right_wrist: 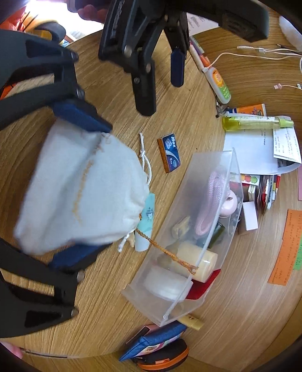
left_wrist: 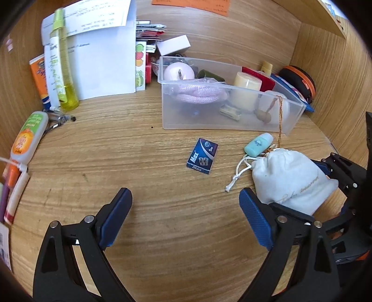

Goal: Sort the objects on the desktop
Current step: 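Grasp the white drawstring bag with the right gripper while the left gripper grasps the blue Max box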

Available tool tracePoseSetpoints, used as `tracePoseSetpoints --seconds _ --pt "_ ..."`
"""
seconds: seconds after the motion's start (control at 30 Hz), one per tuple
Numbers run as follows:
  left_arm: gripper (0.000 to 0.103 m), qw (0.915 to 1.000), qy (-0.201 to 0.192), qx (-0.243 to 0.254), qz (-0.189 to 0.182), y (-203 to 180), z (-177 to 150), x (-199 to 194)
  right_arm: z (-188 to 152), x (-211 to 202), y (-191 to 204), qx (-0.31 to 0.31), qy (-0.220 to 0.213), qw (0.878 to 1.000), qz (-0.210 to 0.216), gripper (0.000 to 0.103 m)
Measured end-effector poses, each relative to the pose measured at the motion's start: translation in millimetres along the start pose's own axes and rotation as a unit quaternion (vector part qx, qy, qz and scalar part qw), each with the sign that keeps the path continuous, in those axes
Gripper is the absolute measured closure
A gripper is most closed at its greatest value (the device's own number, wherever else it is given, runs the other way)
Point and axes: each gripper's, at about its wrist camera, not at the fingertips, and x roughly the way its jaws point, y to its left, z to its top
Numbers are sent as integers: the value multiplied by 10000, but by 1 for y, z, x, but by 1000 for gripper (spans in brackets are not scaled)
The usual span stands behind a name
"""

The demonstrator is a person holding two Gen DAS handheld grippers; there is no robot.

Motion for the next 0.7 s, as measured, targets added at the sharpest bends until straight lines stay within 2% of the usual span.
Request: tracePoseSetpoints --seconds 0.23,0.4,0.53,0.7 --pt "9 9988 186 406 204 -2 22 19 1 -2 -7 146 -13 9998 109 26" --pt "33 9971 439 614 107 -10 30 36 4 -9 -15 287 -76 9994 150 27" --pt "40 9961 436 761 121 -18 33 43 7 -19 -23 402 -200 9989 161 27" --pt "60 9954 392 872 81 -23 37 45 13 -32 -32 509 -406 9978 142 27"
